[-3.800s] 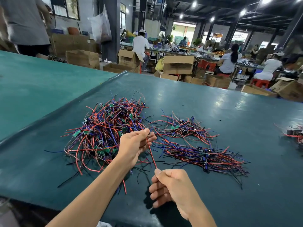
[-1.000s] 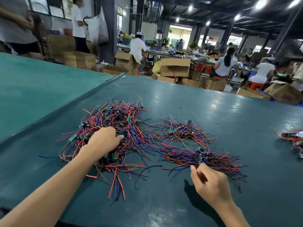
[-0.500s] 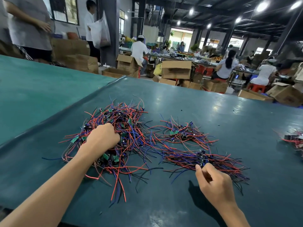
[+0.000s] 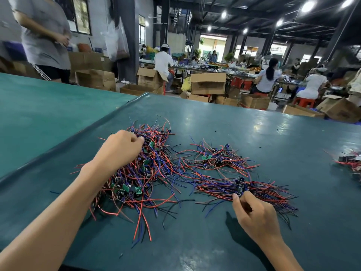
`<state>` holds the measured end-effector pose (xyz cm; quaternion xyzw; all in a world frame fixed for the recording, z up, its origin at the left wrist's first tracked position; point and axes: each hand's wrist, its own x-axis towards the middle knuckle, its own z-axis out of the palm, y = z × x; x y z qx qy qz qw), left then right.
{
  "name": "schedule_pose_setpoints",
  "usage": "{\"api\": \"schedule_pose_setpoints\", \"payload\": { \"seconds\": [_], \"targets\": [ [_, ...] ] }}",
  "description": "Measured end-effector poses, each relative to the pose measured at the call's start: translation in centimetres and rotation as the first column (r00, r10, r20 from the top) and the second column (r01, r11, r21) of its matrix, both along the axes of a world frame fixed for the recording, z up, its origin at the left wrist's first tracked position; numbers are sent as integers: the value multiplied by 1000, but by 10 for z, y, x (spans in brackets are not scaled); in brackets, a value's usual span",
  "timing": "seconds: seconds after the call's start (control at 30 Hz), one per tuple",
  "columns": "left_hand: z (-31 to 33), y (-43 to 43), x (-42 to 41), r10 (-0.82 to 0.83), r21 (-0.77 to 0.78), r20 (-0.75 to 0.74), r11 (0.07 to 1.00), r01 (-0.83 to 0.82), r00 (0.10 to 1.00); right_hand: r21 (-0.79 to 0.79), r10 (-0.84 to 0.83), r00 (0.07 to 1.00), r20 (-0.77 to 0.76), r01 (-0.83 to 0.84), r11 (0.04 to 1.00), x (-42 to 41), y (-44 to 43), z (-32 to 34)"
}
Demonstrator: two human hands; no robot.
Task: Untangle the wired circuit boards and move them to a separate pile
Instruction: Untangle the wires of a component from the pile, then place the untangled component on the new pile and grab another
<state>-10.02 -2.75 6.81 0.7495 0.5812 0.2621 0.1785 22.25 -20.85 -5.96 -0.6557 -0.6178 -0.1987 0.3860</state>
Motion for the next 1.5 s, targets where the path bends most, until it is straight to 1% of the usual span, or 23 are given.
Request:
{"api": "schedule_pose_setpoints", "payload": {
  "seconds": [0.07, 0.1, 0.13, 0.2, 0.23, 0.27, 0.3, 0.33, 0.37, 0.5, 0.6, 0.67, 0.77, 0.87, 0.93, 1.03, 1.17, 1.2, 1.23, 1.27, 1.3, 1.43, 1.5],
  "targets": [
    [0, 1, -3, -142, -140, -78, 982, 130, 987, -9, 3, 1000, -5, -3, 1000, -1, 0, 1],
    [-2, 4, -4, -169, -162, -147, 976, 145, 975, -11, 2, 1000, -10, -2, 1000, -2, -1, 2],
    [-5, 8, -6, -158, -132, -216, 983, 132, 964, -11, 1, 1000, -16, -1, 1000, -3, -1, 3],
    [-17, 19, -13, -27, 38, -342, 998, 43, 939, -11, 2, 1000, -26, -2, 1000, -4, -2, 5],
    [-24, 25, -16, 36, 91, -406, 996, 1, 913, -14, -6, 999, -40, 6, 1000, -5, -3, 5],
    [-32, 30, -20, 70, 77, -470, 996, -38, 880, -20, -18, 998, -56, 17, 1000, -5, -4, 6],
    [-39, 34, -24, 79, 21, -513, 997, -80, 855, -26, -29, 997, -68, 28, 999, -6, -4, 6],
    [-46, 37, -29, 78, -31, -537, 993, -112, 840, -30, -36, 997, -74, 34, 999, -6, -4, 7],
    [-53, 40, -32, 80, -40, -546, 992, -122, 834, -36, -34, 996, -77, 31, 999, -6, -3, 7],
    [-64, 46, -31, 121, 60, -442, 993, -105, 889, -63, -23, 997, -77, 18, 998, -6, -2, 8],
    [-65, 44, -27, 119, 16, -303, 993, -120, 945, -80, -23, 997, -80, 17, 997, -5, -3, 7],
    [-67, 39, -22, 129, 32, -252, 992, -125, 959, -94, -27, 996, -84, 19, 995, -5, -3, 6],
    [-73, 24, -5, 134, 114, -311, 988, -104, 941, -107, -31, 996, -82, 22, 994, -5, -2, 7],
    [-77, 11, 10, 218, 223, -446, 966, -128, 868, -110, -21, 996, -81, 12, 994, -5, -1, 7],
    [-76, 10, 14, 234, 250, -424, 959, -135, 875, -108, -18, 996, -88, 8, 994, -5, -1, 7],
    [-66, 11, 15, 164, 186, -341, 977, -104, 926, -110, -17, 997, -81, 8, 994, -4, -3, 7],
    [-45, 20, 5, 4, -118, -381, 992, -53, 925, -126, -9, 997, -78, 0, 992, -3, -4, 7],
    [-40, 22, 2, -34, -159, -356, 987, -24, 934, -127, -6, 997, -77, -4, 992, -4, -4, 7],
    [-35, 23, -2, -57, -183, -286, 983, 4, 957, -125, -7, 997, -76, -3, 992, -4, -4, 8],
    [-32, 24, -5, -63, -194, -206, 981, 22, 977, -123, -12, 997, -77, 3, 992, -5, -3, 8],
    [-30, 25, -6, -63, -180, -181, 983, 29, 981, -122, -21, 996, -84, 10, 992, -5, -2, 8],
    [-37, 29, -4, -99, -127, -298, 990, 63, 949, -137, -39, 993, -111, 24, 990, -5, -3, 6],
    [-46, 30, -2, -92, -107, -287, 992, 63, 954, -146, -42, 991, -128, 23, 989, -3, -3, 4]
  ]
}}
